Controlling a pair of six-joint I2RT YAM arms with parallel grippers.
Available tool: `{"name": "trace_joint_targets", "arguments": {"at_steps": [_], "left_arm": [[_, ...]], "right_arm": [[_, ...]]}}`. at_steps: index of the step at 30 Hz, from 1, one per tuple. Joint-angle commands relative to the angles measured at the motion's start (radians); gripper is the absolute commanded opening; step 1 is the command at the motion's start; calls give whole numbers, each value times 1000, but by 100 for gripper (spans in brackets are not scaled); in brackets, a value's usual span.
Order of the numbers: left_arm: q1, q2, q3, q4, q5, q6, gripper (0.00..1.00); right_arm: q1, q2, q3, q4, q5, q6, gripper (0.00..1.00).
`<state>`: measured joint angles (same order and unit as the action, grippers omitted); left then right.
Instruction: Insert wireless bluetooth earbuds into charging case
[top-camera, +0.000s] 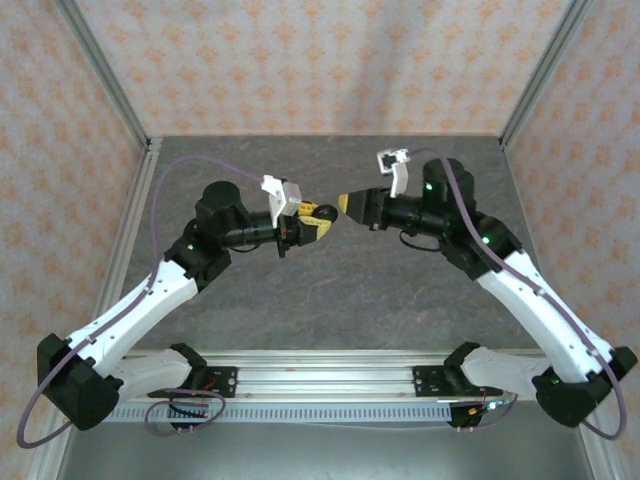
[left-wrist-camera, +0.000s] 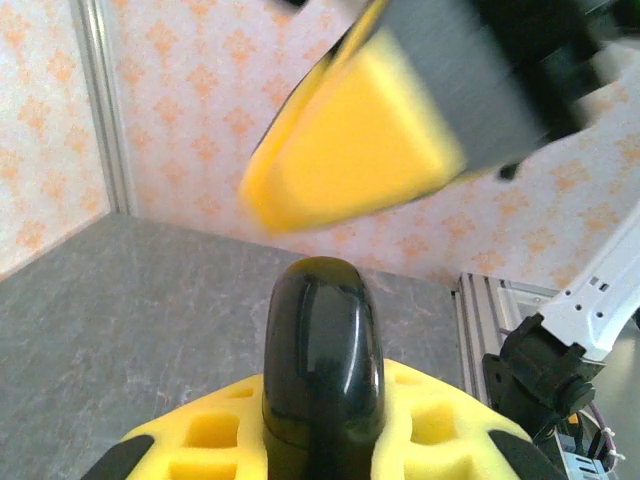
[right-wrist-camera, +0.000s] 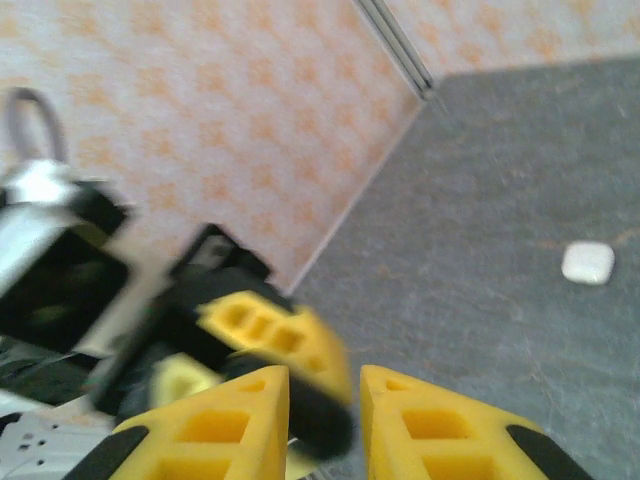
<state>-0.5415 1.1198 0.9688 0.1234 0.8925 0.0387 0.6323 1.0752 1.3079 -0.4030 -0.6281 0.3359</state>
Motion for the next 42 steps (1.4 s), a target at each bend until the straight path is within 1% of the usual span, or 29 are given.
{"name": "trace_joint_targets", "arguments": {"at_steps": [1, 3, 6, 8, 9, 11, 13, 16, 18, 21, 22, 23, 25, 27, 29, 31, 33, 36, 42], "left_arm": [[4, -2, -14, 7, -34, -25, 0], [3, 2, -13, 7, -41, -25, 0], [4, 11, -21, 6, -68, -40, 0], [6, 23, -28, -3, -103, -58, 0], [6, 29, -28, -15, -121, -68, 0], [10, 57, -13, -76, -154, -79, 0], [16, 107, 12, -157, -172, -85, 0], [17, 204, 39, -299, -233, -88, 0], [17, 277, 36, -364, -260, -101, 0], [17, 377, 7, -407, -288, -143, 0], [16, 401, -8, -406, -300, -162, 0], [16, 423, -20, -406, -315, -181, 0], [16, 458, -39, -410, -335, -204, 0], [17, 488, -42, -425, -345, -213, 2], [16, 509, -35, -457, -358, -212, 6], [17, 523, -20, -504, -389, -200, 15], [18, 522, -7, -550, -429, -186, 23], [30, 486, -7, -591, -485, -170, 30], [89, 374, 0, -650, -560, -138, 50]], "right_arm": [[4, -48, -22, 91, 41, -42, 25], [4, -51, -26, 59, 89, -45, 25], [4, -42, -14, -43, 259, -36, 26], [1, -30, -7, -141, 437, -17, 31], [-3, -25, -5, -182, 501, -11, 32], [-13, -16, -13, -245, 603, 9, 39], [-34, -17, -48, -265, 646, 15, 48], [-70, -26, -115, -267, 681, 20, 60], [-96, -29, -158, -267, 708, 16, 67], [-140, -34, -227, -270, 797, 15, 79], [-158, -34, -249, -272, 826, 18, 87], [-175, -32, -270, -270, 856, 24, 93], [-218, -32, -315, -255, 899, 27, 97], [-257, -32, -346, -237, 918, 28, 98], [-289, -32, -371, -216, 938, 30, 99], [-318, -31, -394, -191, 960, 25, 100], [-336, -32, -411, -155, 955, -1, 99], [-348, -35, -428, -108, 956, -46, 99], [-363, -27, -469, -8, 1028, -108, 99]]}}
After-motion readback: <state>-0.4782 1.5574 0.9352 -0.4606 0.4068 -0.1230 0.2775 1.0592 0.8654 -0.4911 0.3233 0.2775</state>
